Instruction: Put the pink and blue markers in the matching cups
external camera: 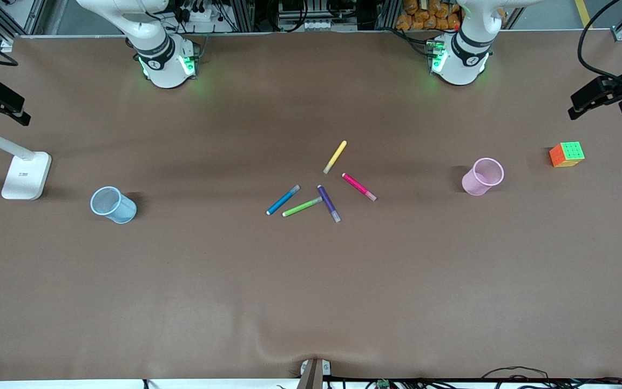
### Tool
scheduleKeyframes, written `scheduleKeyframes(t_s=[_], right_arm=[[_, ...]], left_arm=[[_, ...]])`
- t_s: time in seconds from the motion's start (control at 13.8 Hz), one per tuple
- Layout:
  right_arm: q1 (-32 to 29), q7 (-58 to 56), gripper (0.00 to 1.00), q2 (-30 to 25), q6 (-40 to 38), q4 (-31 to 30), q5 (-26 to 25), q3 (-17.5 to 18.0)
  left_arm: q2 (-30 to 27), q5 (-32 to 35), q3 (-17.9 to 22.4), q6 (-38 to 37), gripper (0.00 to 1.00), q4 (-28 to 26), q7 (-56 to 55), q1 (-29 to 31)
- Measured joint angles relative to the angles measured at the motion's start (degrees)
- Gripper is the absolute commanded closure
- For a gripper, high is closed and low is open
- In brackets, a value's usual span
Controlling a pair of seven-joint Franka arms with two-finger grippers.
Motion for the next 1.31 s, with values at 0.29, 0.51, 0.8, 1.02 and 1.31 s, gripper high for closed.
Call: scheduleKeyframes(t_s=[0.29, 0.51, 0.8, 1.02, 1.31], right_arm=[[0.0, 0.0, 0.0, 0.0, 0.0, 0.0, 0.0, -0.1], [0.0, 0.0, 0.0, 0.0, 0.0, 0.0, 0.0, -0.1], [-0.1, 0.0, 0.0, 0.0, 0.2, 0.0, 0.0, -0.2], [-0.1, 0.0, 0.0, 0.1, 0.4, 0.0, 0.0, -0.3], [-0.1, 0.0, 0.0, 0.1, 0.4, 0.0, 0.0, -0.3]], left_arm=[[0.0, 0.0, 0.0, 0.0, 0.0, 0.2, 0.0, 0.8], [0.0, 0.0, 0.0, -0.1, 0.0, 0.2, 0.0, 0.8], [0.4, 0.0, -0.1, -1.4, 0.0, 0.2, 0.0, 0.8], [0.4, -0.1, -0.1, -2.0, 0.0, 0.2, 0.0, 0.8], [0.4, -0.1, -0.2, -3.1, 0.0, 0.1, 0.0, 0.8]])
